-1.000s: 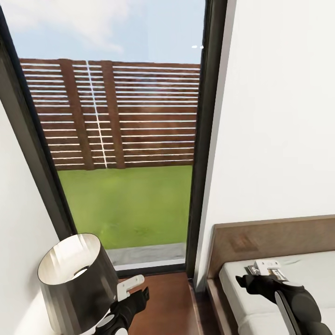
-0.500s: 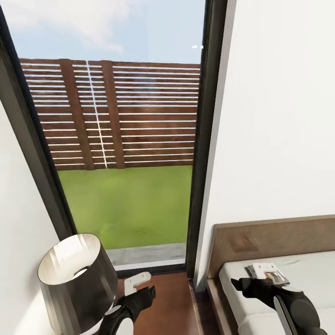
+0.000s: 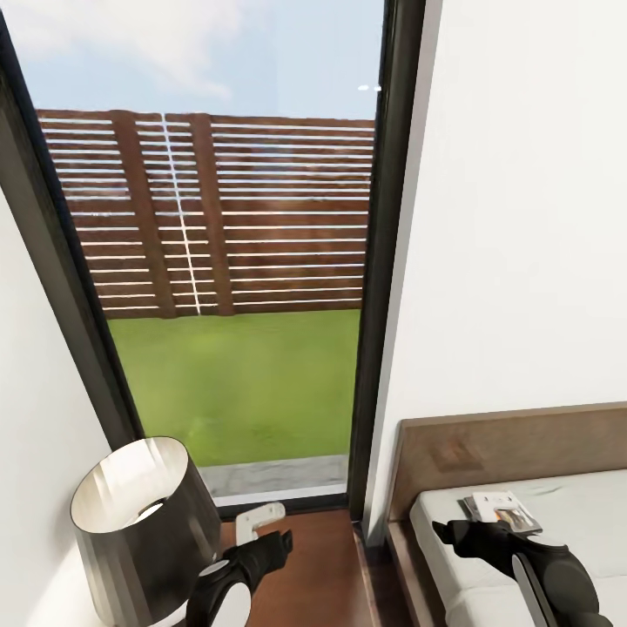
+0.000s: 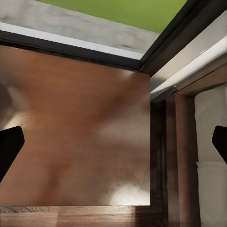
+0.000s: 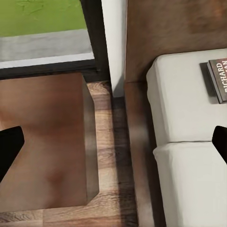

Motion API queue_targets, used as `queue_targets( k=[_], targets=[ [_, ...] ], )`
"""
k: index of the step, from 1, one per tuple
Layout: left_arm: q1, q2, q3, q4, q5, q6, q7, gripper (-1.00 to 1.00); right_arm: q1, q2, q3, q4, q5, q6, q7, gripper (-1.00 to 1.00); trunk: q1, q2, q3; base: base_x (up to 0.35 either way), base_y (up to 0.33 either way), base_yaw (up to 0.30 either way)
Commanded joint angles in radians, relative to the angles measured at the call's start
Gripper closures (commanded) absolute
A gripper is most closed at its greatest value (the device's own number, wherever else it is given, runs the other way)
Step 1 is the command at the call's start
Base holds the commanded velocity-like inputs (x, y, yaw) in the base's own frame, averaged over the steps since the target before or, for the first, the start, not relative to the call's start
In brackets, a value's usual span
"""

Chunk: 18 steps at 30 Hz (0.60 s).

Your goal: In the bedroom, move the book from the bed onto either nightstand, and place the two sandals side by side next to the bed.

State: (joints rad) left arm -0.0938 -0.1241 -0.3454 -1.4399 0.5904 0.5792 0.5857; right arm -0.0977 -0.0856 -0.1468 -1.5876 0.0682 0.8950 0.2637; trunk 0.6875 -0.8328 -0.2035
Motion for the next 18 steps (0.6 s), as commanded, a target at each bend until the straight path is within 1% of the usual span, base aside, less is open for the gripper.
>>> queue_targets(
  k=[1, 18],
  targets=[
    [-0.001, 0.0, -0.001, -0.001, 0.011, 0.001, 0.01, -1.0, -0.001, 0.0, -0.001, -0.001, 0.007, 0.004, 0.007, -1.0, 0.0, -0.001, -0.002, 0.0, 0.0, 0.0],
    [-0.001, 0.0, -0.001, -0.001, 0.011, 0.001, 0.01, -1.0, -0.001, 0.0, -0.001, -0.001, 0.007, 0.004, 0.007, -1.0, 0.0, -0.001, -0.002, 0.0, 0.0, 0.0]
  ],
)
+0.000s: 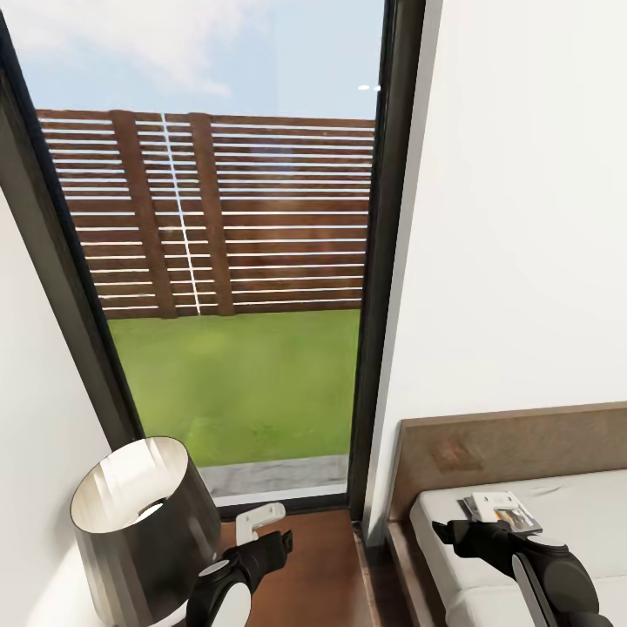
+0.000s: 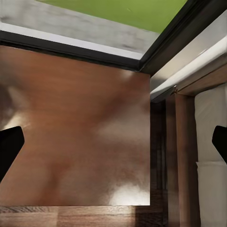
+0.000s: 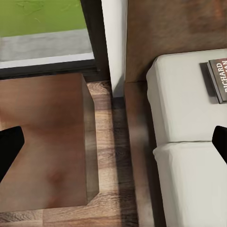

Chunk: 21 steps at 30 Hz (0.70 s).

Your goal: In the bedroom, move the book from the bed onto either nightstand, and place the two sandals side by side next to the bed.

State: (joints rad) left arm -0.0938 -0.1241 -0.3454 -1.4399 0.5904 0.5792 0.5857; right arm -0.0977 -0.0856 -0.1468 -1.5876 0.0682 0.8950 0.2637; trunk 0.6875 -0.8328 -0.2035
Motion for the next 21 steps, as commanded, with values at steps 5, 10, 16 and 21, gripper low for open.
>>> queue_targets(
  k=[5, 10, 16, 21],
  targets=[
    [-0.001, 0.0, -0.001, -0.001, 0.011, 0.001, 0.01, -1.0, -0.001, 0.0, -0.001, -0.001, 0.007, 0.004, 0.007, -1.0, 0.0, -0.001, -0.002, 0.0, 0.0, 0.0],
    [-0.001, 0.0, -0.001, -0.001, 0.011, 0.001, 0.01, -1.0, -0.001, 0.0, -0.001, -0.001, 0.007, 0.004, 0.007, -1.0, 0.0, -0.001, -0.002, 0.0, 0.0, 0.0],
    [0.033, 0.009, -0.004, -0.033, -0.024, -0.032, 0.002, -1.0, -0.018, -0.005, 0.005, 0.008, 0.006, 0.012, -0.026, -1.0, 0.0, -0.001, -0.002, 0.0, 0.0, 0.0],
    [0.061, 0.01, -0.012, -0.041, -0.047, -0.06, -0.001, -1.0, -0.021, -0.005, 0.005, 0.011, 0.006, 0.014, -0.04, -1.0, 0.0, -0.001, -0.002, 0.0, 0.0, 0.0]
  ],
)
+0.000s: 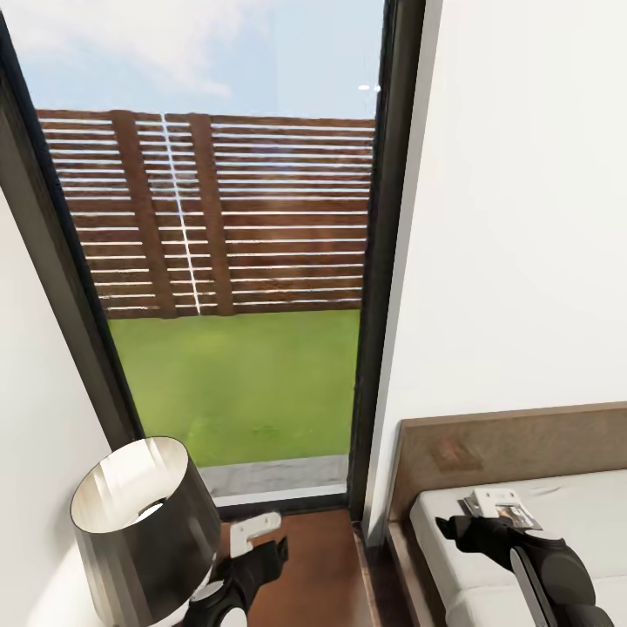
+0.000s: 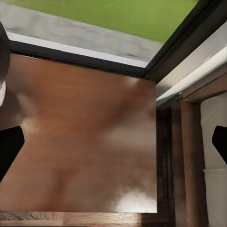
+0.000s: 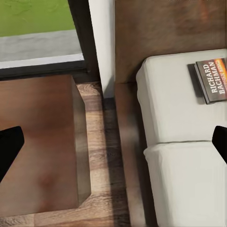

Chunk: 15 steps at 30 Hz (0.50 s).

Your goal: In the bedroom, move the book from the bed onto either nightstand, and place the two sandals side by side next to the bed.

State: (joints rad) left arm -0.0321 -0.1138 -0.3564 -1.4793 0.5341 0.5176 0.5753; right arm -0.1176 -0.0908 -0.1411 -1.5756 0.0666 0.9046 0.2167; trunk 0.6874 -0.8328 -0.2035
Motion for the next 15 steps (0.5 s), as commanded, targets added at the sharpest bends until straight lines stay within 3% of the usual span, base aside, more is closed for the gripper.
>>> queue_targets(
  k=[1, 7, 15],
  targets=[
    [0.005, 0.0, -0.004, -0.006, 0.006, -0.004, 0.009, -1.0, -0.002, 0.0, -0.001, -0.002, 0.007, 0.005, 0.003, -1.0, 0.0, -0.001, -0.002, 0.0, 0.0, 0.0],
    [0.019, -0.002, -0.01, -0.019, 0.0, -0.038, 0.009, -1.0, -0.003, 0.0, -0.002, -0.007, 0.007, 0.009, -0.006, -1.0, 0.0, -0.001, -0.002, 0.0, 0.0, 0.0],
    [-0.024, -0.01, -0.014, -0.036, 0.009, -0.024, 0.012, -1.0, -0.017, -0.004, -0.007, -0.01, 0.007, 0.017, -0.013, -1.0, 0.0, -0.001, -0.002, 0.0, 0.0, 0.0]
  ],
)
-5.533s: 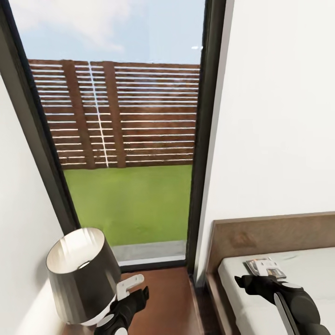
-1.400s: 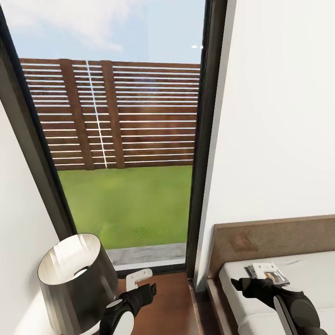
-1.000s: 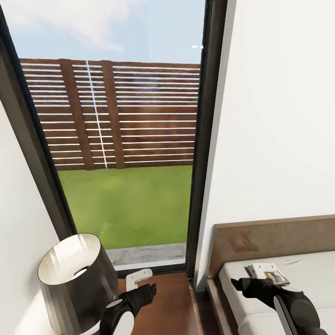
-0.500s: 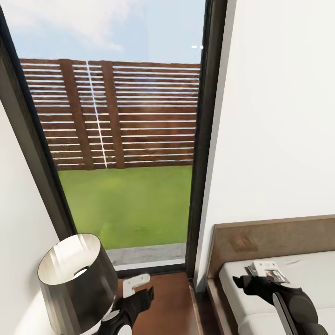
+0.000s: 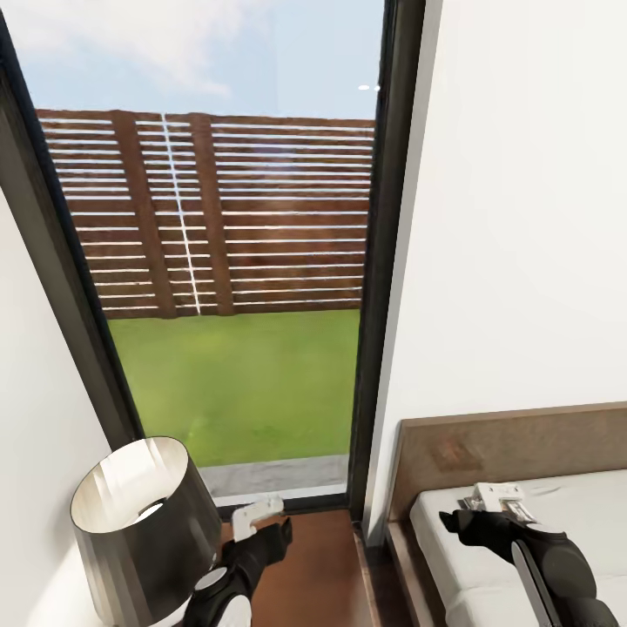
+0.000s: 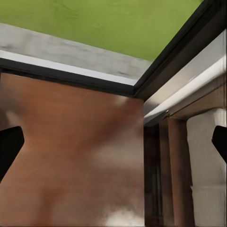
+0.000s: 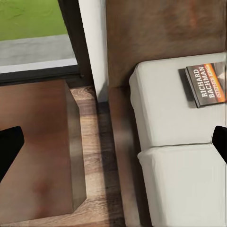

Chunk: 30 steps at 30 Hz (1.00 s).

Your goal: In the bedroom, move the book from the bed onto either nightstand, and place the two sandals side by side next to the bed.

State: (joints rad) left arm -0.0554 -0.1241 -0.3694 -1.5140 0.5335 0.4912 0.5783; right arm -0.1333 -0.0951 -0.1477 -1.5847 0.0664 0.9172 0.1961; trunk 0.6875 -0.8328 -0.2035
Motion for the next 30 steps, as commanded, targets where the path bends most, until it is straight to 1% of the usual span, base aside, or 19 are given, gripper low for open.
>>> queue_targets(
  k=[1, 5, 6, 7, 10, 11, 14, 16, 17, 18, 21, 23, 24, 25, 26, 27, 28, 29, 30],
  targets=[
    [-0.007, 0.0, -0.001, -0.001, 0.01, 0.007, 0.009, -1.0, -0.001, 0.0, -0.001, -0.001, 0.007, 0.004, 0.008, -1.0, 0.0, -0.001, -0.002, 0.0, 0.0, 0.0],
    [-0.029, -0.001, -0.002, -0.005, 0.032, 0.03, 0.011, -1.0, -0.024, -0.002, -0.017, 0.014, 0.007, 0.003, 0.005, -1.0, 0.0, -0.001, -0.002, 0.0, 0.0, 0.0],
    [-0.064, -0.001, -0.002, -0.005, 0.046, 0.075, 0.011, -1.0, -0.038, -0.002, -0.02, 0.019, 0.007, 0.003, 0.005, -1.0, 0.0, -0.001, -0.002, 0.0, 0.0, 0.0],
    [-0.083, -0.001, -0.002, -0.006, 0.058, 0.099, 0.012, -1.0, -0.057, -0.002, -0.031, 0.034, 0.007, 0.004, 0.007, -1.0, 0.0, -0.001, -0.002, 0.0, 0.0, 0.0],
    [-0.103, -0.001, -0.002, -0.006, 0.071, 0.121, 0.012, -1.0, -0.078, -0.003, -0.043, 0.052, 0.006, 0.006, 0.007, -1.0, 0.0, -0.001, -0.002, 0.0, 0.0, 0.0],
    [-0.123, -0.002, -0.002, -0.007, 0.081, 0.141, 0.012, -1.0, -0.1, -0.003, -0.055, 0.071, 0.005, 0.007, 0.008, -1.0, 0.0, -0.001, -0.002, 0.0, 0.0, 0.0],
    [-0.144, -0.002, -0.001, -0.007, 0.089, 0.159, 0.013, -1.0, -0.122, -0.004, -0.066, 0.09, 0.005, 0.01, 0.008, -1.0, 0.0, -0.001, -0.002, 0.0, 0.0, 0.0],
    [-0.182, -0.004, 0.001, -0.008, 0.101, 0.186, 0.014, -1.0, -0.167, -0.005, -0.085, 0.122, 0.004, 0.017, 0.009, -1.0, 0.0, -0.001, -0.002, 0.0, 0.0, 0.0],
    [-0.182, -0.004, 0.001, -0.008, 0.101, 0.186, 0.014, -1.0, -0.167, -0.005, -0.085, 0.122, 0.004, 0.017, 0.009, -1.0, 0.0, -0.001, -0.002, 0.0, 0.0, 0.0],
    [-0.201, -0.004, 0.002, -0.008, 0.106, 0.196, 0.014, -1.0, -0.189, -0.006, -0.092, 0.135, 0.004, 0.023, 0.009, -1.0, 0.0, -0.001, -0.002, 0.0, 0.0, 0.0],
    [-0.22, -0.005, 0.002, -0.007, 0.112, 0.206, 0.014, -1.0, -0.211, -0.008, -0.098, 0.147, 0.004, 0.03, 0.009, -1.0, 0.0, -0.001, -0.002, 0.0, 0.0, 0.0],
    [-0.259, -0.005, 0.003, -0.004, 0.134, 0.229, 0.015, -1.0, -0.246, -0.013, -0.106, 0.171, 0.003, 0.051, 0.01, -1.0, 0.0, -0.001, -0.002, 0.0, 0.0, 0.0],
    [-0.259, -0.005, 0.003, -0.004, 0.134, 0.229, 0.015, -1.0, -0.246, -0.013, -0.106, 0.171, 0.003, 0.051, 0.01, -1.0, 0.0, -0.001, -0.002, 0.0, 0.0, 0.0],
    [-0.28, -0.005, 0.004, -0.002, 0.152, 0.241, 0.015, -1.0, -0.26, -0.015, -0.109, 0.183, 0.003, 0.062, 0.011, -1.0, 0.0, -0.001, -0.002, 0.0, 0.0, 0.0],
    [-0.28, -0.005, 0.004, -0.002, 0.152, 0.241, 0.015, -1.0, -0.26, -0.015, -0.109, 0.183, 0.003, 0.062, 0.011, -1.0, 0.0, -0.001, -0.002, 0.0, 0.0, 0.0],
    [-0.3, -0.005, 0.004, 0.001, 0.174, 0.252, 0.015, -1.0, -0.272, -0.017, -0.111, 0.195, 0.003, 0.072, 0.014, -1.0, 0.0, -0.001, -0.002, 0.0, 0.0, 0.0],
    [-0.3, -0.005, 0.004, 0.001, 0.174, 0.252, 0.015, -1.0, -0.272, -0.017, -0.111, 0.195, 0.003, 0.072, 0.014, -1.0, 0.0, -0.001, -0.002, 0.0, 0.0, 0.0],
    [-0.32, -0.005, 0.004, 0.003, 0.197, 0.262, 0.015, -1.0, -0.284, -0.021, -0.113, 0.206, 0.003, 0.079, 0.018, -1.0, 0.0, -0.001, -0.002, 0.0, 0.0, 0.0],
    [-0.32, -0.005, 0.004, 0.003, 0.197, 0.262, 0.015, -1.0, -0.284, -0.021, -0.113, 0.206, 0.003, 0.079, 0.018, -1.0, 0.0, -0.001, -0.002, 0.0, 0.0, 0.0]
  ],
)
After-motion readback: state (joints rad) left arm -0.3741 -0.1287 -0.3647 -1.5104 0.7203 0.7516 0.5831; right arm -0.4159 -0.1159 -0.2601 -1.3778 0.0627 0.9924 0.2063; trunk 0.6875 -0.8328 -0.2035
